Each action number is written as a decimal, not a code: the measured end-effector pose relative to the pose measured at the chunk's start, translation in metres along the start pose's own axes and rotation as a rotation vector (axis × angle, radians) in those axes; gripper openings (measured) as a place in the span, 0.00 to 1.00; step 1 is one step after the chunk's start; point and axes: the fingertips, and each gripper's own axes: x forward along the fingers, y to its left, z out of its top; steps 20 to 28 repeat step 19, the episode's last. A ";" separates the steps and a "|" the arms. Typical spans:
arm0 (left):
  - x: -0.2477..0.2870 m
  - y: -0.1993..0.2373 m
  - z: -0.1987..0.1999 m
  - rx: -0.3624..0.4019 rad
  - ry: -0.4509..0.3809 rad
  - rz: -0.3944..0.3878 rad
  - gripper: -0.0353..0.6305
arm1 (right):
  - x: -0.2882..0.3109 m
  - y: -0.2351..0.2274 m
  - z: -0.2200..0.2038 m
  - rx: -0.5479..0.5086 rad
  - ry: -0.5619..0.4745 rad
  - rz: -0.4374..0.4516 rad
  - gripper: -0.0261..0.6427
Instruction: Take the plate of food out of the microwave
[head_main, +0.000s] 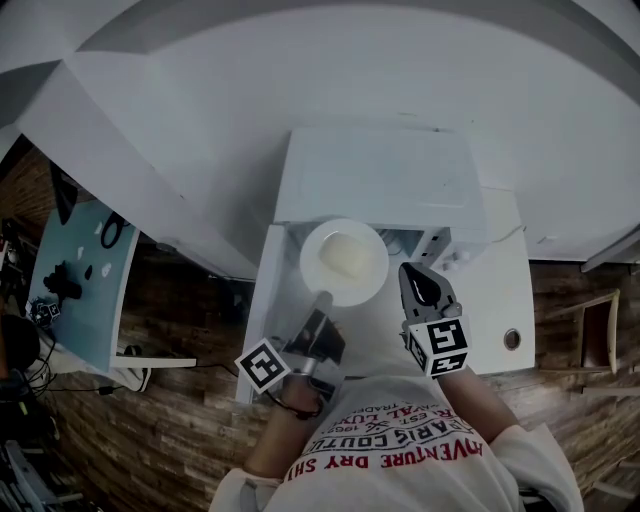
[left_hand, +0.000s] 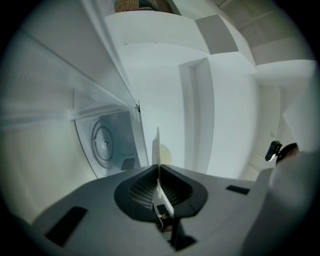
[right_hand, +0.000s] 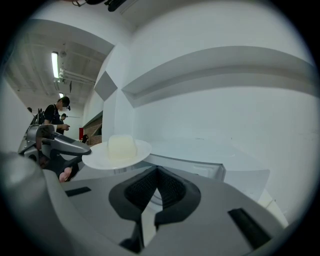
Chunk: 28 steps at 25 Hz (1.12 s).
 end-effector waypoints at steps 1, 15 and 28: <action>0.001 0.000 0.000 0.002 0.003 -0.001 0.08 | 0.001 0.000 0.000 0.004 0.000 -0.002 0.05; 0.008 0.002 0.002 0.013 0.015 0.001 0.08 | 0.005 -0.004 -0.007 0.022 0.017 -0.010 0.05; 0.011 0.001 0.002 0.025 0.017 -0.002 0.08 | 0.006 -0.004 -0.006 0.019 0.017 -0.011 0.05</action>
